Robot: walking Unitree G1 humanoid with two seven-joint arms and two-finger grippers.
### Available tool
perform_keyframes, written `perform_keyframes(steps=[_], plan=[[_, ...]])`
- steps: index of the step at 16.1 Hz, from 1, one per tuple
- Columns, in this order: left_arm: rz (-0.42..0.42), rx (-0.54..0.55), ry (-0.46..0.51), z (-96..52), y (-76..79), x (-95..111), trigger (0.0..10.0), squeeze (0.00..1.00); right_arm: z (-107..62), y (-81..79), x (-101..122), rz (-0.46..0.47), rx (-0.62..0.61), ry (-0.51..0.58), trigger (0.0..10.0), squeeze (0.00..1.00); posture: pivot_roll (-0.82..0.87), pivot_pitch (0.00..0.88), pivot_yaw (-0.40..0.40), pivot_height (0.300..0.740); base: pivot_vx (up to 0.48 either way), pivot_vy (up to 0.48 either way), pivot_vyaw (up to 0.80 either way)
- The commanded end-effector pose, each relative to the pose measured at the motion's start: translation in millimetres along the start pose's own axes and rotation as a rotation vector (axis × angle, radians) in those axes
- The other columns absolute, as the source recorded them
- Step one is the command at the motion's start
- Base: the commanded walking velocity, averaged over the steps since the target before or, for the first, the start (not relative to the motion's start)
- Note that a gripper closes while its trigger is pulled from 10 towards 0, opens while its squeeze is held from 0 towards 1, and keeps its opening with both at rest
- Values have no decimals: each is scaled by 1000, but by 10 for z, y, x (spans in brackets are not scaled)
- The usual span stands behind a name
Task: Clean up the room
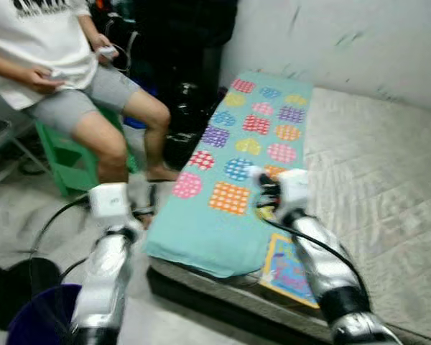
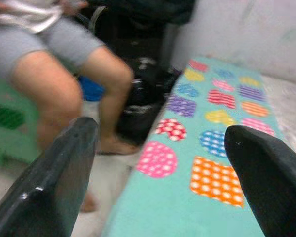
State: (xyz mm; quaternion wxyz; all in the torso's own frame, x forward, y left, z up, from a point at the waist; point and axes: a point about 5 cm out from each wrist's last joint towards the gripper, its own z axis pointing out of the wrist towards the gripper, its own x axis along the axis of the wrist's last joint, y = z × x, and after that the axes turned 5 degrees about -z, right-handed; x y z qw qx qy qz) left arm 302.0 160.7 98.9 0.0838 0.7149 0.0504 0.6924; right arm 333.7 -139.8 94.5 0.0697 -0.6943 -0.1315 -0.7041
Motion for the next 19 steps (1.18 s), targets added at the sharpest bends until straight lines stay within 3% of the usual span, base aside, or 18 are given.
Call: perform_keyframes(steps=[1,4,8,11,14,19], plan=[[24,-54,-4,86,74,6,10000,0,8,52,101,31,-55,52,10000,0,-88,0,46,740,0,0,0],[47,-94,9,155,136,59,10000,0,38,-29,138,15,-46,68,10000,0,-78,0,45,740,0,0,0],[66,-107,24,184,103,70,10000,0,65,-120,202,-4,-20,84,10000,0,-64,0,31,740,0,0,0],[35,-64,16,78,44,48,10000,0,34,-106,159,-31,-5,77,10000,0,-40,0,35,740,0,0,723],[68,-43,22,-46,-30,23,10000,0,-12,-106,134,-19,0,69,10000,0,-20,0,24,740,0,0,800],[70,-17,7,-126,-51,-10,10000,0,-45,-168,94,-18,28,53,10000,0,-17,0,8,740,0,0,800]])
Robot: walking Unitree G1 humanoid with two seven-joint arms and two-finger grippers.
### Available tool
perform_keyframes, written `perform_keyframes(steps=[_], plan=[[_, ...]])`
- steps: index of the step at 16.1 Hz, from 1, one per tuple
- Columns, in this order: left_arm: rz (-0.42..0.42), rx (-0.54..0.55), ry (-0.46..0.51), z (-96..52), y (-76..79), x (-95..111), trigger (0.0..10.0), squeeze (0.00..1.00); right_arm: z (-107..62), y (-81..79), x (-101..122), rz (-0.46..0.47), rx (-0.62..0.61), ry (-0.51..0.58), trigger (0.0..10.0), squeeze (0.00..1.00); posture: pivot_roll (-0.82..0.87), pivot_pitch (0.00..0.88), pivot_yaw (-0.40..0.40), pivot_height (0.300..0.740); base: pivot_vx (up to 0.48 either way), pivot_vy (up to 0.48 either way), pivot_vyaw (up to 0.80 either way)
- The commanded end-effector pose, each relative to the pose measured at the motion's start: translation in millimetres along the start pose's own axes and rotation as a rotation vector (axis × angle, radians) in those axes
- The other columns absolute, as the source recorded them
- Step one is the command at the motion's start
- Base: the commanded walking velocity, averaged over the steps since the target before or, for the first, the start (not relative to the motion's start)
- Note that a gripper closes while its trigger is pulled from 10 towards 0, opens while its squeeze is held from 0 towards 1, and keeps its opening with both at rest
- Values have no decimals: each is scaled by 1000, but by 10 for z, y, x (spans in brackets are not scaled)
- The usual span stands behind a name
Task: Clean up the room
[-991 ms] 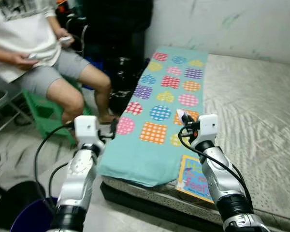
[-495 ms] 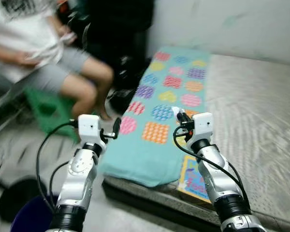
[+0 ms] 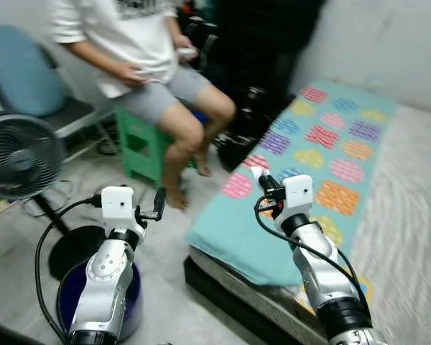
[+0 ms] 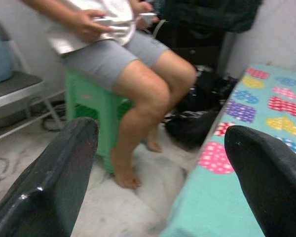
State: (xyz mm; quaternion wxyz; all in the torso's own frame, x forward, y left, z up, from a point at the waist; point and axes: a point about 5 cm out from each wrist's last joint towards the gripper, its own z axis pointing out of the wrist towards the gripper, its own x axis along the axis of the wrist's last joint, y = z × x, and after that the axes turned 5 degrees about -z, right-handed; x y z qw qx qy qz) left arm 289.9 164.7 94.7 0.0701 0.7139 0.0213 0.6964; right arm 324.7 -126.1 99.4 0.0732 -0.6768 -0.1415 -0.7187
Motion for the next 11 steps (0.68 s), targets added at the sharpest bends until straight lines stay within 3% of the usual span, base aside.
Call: perform_keyframes(steps=[1,11], plan=[[7,1,0,-10,-1,22,10000,0,-5,-27,25,-6,18,6,10000,0,-21,2,7,740,0,0,800],[-12,-21,-9,-9,100,19,10000,0,-54,-4,20,-26,39,-9,10000,0,-37,16,-10,740,0,0,800]])
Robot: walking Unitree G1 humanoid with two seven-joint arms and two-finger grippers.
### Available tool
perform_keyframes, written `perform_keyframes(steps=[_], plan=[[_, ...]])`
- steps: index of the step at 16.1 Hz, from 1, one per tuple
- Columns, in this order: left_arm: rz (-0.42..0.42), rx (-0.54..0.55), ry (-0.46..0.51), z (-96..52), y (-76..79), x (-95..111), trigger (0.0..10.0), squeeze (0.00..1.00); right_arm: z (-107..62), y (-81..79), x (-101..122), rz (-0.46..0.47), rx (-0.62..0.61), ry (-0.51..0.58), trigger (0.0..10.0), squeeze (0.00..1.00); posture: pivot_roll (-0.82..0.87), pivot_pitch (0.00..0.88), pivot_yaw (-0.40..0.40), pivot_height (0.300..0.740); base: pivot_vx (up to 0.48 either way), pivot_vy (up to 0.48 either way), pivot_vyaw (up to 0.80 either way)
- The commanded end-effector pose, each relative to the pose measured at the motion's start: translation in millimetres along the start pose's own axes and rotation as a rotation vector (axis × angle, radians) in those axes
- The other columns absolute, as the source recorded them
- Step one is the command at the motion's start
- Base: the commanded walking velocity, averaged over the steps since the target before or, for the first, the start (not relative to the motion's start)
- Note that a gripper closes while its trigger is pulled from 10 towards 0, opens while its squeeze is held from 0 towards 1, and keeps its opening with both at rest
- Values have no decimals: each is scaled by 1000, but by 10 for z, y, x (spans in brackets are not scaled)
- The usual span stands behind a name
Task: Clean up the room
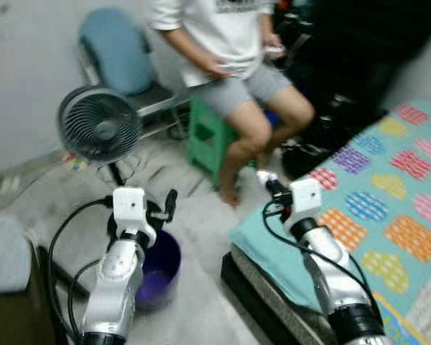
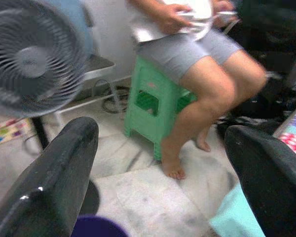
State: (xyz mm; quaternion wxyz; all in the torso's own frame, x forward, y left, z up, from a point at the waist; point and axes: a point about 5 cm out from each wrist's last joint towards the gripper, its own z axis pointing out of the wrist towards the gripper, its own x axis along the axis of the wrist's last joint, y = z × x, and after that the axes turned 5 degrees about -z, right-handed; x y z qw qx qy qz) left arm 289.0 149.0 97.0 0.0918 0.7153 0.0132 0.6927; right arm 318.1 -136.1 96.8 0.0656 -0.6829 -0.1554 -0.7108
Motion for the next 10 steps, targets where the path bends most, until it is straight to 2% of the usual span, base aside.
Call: perform_keyframes(steps=[1,10], plan=[[6,23,1,-15,-60,17,10000,0,44,-86,59,-1,34,16,10000,0,-36,16,-13,740,0,0,800],[-1,54,15,-76,-88,48,10000,0,-4,-61,38,-7,29,6,10000,0,-25,47,-14,740,0,0,800]])
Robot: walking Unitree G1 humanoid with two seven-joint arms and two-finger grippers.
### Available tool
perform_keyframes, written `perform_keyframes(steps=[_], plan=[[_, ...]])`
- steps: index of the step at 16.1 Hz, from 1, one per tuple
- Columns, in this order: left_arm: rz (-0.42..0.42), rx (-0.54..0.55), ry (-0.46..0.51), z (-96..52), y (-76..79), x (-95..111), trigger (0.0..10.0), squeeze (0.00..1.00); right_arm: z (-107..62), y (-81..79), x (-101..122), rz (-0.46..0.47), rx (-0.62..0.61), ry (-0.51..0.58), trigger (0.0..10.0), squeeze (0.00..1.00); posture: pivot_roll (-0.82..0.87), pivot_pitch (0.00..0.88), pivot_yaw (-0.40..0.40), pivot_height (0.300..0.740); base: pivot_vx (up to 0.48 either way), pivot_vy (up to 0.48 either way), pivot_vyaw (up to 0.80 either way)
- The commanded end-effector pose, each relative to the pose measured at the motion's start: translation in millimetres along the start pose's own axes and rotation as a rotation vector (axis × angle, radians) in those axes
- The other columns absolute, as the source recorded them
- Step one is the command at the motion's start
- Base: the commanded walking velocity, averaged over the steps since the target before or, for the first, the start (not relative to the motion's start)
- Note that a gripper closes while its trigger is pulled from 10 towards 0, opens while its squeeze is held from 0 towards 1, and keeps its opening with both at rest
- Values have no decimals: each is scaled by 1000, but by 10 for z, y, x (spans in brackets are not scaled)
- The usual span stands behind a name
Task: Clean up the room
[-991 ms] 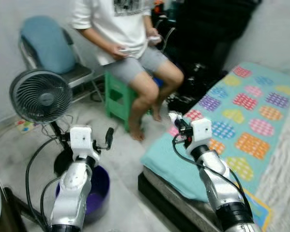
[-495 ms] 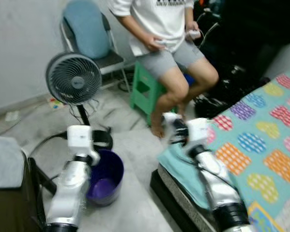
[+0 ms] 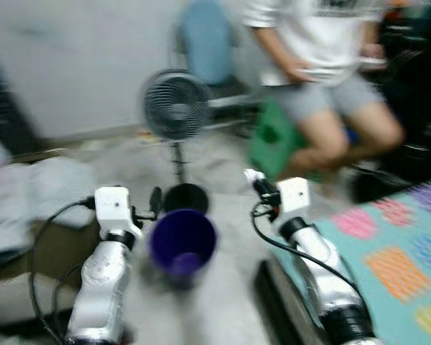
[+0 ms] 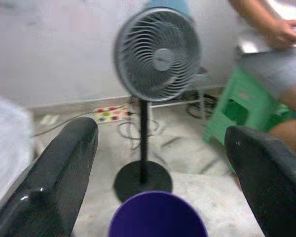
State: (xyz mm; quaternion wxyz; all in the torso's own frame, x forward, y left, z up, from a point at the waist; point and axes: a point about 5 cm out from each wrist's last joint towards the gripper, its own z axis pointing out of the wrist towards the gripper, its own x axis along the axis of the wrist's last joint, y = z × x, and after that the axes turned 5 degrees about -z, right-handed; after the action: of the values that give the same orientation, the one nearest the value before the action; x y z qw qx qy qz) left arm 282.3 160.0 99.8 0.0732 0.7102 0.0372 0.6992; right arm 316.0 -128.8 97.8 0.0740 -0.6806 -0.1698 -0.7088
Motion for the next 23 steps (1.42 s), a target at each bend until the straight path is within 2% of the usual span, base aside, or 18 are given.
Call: perform_keyframes(steps=[1,4,9,21,23], plan=[[8,-3,-7,-4,3,6,10000,0,-9,8,9,-1,0,0,10000,0,-25,48,-15,740,0,0,800],[7,-8,-17,-29,-3,5,10000,0,-21,-7,14,-8,8,1,10000,0,-28,60,-14,740,0,0,800],[-30,-60,-14,-42,42,14,10000,0,-38,-1,5,3,-3,-4,10000,0,-34,71,-9,740,0,0,0],[-44,-67,-17,-23,39,24,10000,0,-22,-16,23,-11,9,1,10000,0,-35,71,-6,740,268,0,0],[-43,-68,-17,-16,41,23,10000,0,-20,-18,25,-12,7,3,10000,0,-34,69,-5,740,274,0,547]])
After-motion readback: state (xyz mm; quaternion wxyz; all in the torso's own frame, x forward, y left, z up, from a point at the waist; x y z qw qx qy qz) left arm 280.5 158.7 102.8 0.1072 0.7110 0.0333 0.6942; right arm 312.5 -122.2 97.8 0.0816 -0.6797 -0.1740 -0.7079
